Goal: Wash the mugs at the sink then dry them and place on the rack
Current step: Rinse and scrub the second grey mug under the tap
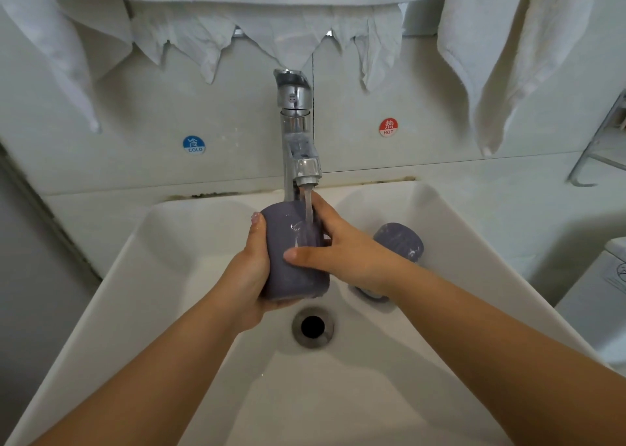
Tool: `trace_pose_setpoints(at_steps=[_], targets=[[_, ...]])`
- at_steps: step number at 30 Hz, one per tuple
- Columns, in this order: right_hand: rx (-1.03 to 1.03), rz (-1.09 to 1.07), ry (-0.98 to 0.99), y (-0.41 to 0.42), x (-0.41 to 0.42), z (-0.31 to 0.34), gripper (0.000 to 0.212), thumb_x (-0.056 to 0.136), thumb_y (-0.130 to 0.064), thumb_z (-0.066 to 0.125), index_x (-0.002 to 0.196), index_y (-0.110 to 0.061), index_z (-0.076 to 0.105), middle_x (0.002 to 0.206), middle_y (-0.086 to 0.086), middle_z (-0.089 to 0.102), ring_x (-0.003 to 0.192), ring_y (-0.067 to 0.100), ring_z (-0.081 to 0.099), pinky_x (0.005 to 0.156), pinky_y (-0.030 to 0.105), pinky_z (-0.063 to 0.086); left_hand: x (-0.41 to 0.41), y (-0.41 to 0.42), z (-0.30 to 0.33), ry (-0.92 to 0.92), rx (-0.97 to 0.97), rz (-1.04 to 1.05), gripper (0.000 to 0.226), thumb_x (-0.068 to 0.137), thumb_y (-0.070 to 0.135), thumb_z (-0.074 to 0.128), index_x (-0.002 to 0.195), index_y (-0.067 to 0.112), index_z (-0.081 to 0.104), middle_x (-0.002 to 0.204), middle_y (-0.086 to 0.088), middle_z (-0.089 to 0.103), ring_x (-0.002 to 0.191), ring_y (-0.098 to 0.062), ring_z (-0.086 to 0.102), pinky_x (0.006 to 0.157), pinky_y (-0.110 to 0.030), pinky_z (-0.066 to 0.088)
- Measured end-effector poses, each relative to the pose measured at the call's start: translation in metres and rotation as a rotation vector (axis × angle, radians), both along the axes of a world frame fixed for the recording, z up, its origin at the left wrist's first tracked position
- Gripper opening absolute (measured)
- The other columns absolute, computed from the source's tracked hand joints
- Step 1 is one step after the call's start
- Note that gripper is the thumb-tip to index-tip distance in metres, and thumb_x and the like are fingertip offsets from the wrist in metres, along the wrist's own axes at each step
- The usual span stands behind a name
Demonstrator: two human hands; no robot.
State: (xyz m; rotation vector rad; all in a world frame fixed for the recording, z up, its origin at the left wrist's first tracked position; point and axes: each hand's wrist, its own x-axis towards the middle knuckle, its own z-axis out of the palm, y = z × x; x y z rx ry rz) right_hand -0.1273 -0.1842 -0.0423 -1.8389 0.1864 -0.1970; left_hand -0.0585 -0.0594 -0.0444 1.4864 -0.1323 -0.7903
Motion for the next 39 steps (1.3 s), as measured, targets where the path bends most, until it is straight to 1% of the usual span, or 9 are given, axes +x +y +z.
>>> trace_pose_setpoints(at_steps=[6, 10, 13, 17, 20, 24, 27, 32, 39], targets=[[-0.043, -0.171, -0.104, 0.000, 0.002, 0.002, 0.058, 0.092, -0.038, 0.059, 0.144, -0.039, 0.035, 0.133, -0.008, 0.056, 0.118, 0.011, 0.056, 0.104, 0.038, 0.045, -0.003, -0.009, 0.004, 0.087, -0.065, 0.011, 0.065, 0.090, 0.073, 0.023, 0.115, 0.028, 0.062, 0.103, -0.003, 0.075, 0.098, -0.027, 0.070, 0.085, -0.050, 0.056], [-0.029, -0.070, -0.044, -0.006, -0.001, 0.002, 0.062, 0.095, -0.038, 0.052, 0.149, -0.042, 0.021, 0.147, -0.010, 0.043, 0.129, 0.012, 0.046, 0.110, 0.039, 0.039, -0.004, -0.013, 0.008, 0.053, -0.038, 0.050, 0.063, 0.090, 0.072, 0.022, 0.111, 0.028, 0.061, 0.102, -0.005, 0.073, 0.096, -0.027, 0.069, 0.077, -0.044, 0.058], [-0.037, 0.043, 0.001, -0.010, -0.009, 0.007, 0.075, 0.096, -0.024, 0.055, 0.150, -0.044, 0.008, 0.150, -0.014, 0.035, 0.131, 0.008, 0.043, 0.110, 0.031, 0.038, -0.007, -0.016, 0.012, 0.069, -0.036, 0.063, 0.062, 0.091, 0.072, 0.022, 0.102, 0.027, 0.063, 0.096, -0.004, 0.074, 0.091, -0.026, 0.070, 0.069, -0.039, 0.057], [-0.055, -0.086, -0.085, 0.001, -0.008, 0.008, 0.063, 0.100, -0.027, 0.047, 0.150, -0.042, 0.012, 0.141, -0.022, 0.036, 0.123, -0.002, 0.040, 0.097, 0.009, 0.032, -0.012, -0.023, 0.010, -0.026, -0.063, 0.081, 0.058, 0.094, 0.068, 0.020, 0.109, 0.031, 0.061, 0.099, -0.001, 0.072, 0.096, -0.024, 0.068, 0.080, -0.044, 0.058], [-0.078, -0.206, -0.161, 0.007, 0.000, 0.004, 0.052, 0.101, -0.035, 0.042, 0.149, -0.038, 0.023, 0.141, -0.016, 0.043, 0.125, 0.006, 0.046, 0.104, 0.021, 0.035, -0.012, -0.025, 0.009, -0.078, -0.073, 0.125, 0.052, 0.096, 0.065, 0.019, 0.103, 0.032, 0.059, 0.099, -0.001, 0.070, 0.097, -0.025, 0.067, 0.086, -0.047, 0.056], [-0.070, 0.056, 0.006, -0.010, 0.002, 0.000, 0.074, 0.093, -0.032, 0.055, 0.152, -0.039, 0.011, 0.151, -0.011, 0.036, 0.135, 0.010, 0.039, 0.114, 0.036, 0.033, -0.004, -0.019, 0.006, 0.011, -0.081, 0.147, 0.058, 0.093, 0.069, 0.021, 0.098, 0.027, 0.061, 0.087, -0.001, 0.072, 0.086, -0.025, 0.068, 0.070, -0.041, 0.058], [0.017, 0.069, -0.016, -0.016, 0.000, 0.000, 0.081, 0.085, -0.031, 0.065, 0.150, -0.040, 0.017, 0.147, -0.010, 0.042, 0.130, 0.011, 0.046, 0.110, 0.038, 0.038, -0.004, -0.018, 0.004, 0.037, -0.098, 0.092, 0.060, 0.092, 0.070, 0.020, 0.096, 0.028, 0.062, 0.082, 0.001, 0.075, 0.086, -0.025, 0.070, 0.071, -0.040, 0.058], [-0.031, -0.222, -0.161, 0.000, 0.010, -0.001, 0.051, 0.095, -0.039, 0.053, 0.144, -0.029, 0.041, 0.136, -0.005, 0.056, 0.122, 0.011, 0.053, 0.107, 0.037, 0.042, -0.008, -0.023, 0.003, 0.026, -0.125, 0.100, 0.053, 0.093, 0.068, 0.023, 0.100, 0.031, 0.060, 0.099, 0.000, 0.072, 0.093, -0.025, 0.069, 0.072, -0.043, 0.059], [0.022, 0.036, -0.014, -0.015, 0.002, 0.000, 0.080, 0.083, -0.033, 0.069, 0.149, -0.037, 0.025, 0.142, -0.007, 0.047, 0.123, 0.011, 0.053, 0.102, 0.033, 0.046, -0.001, -0.015, 0.001, -0.022, -0.091, 0.072, 0.060, 0.092, 0.070, 0.016, 0.092, 0.031, 0.062, 0.081, 0.003, 0.076, 0.085, -0.023, 0.071, 0.075, -0.043, 0.058]])
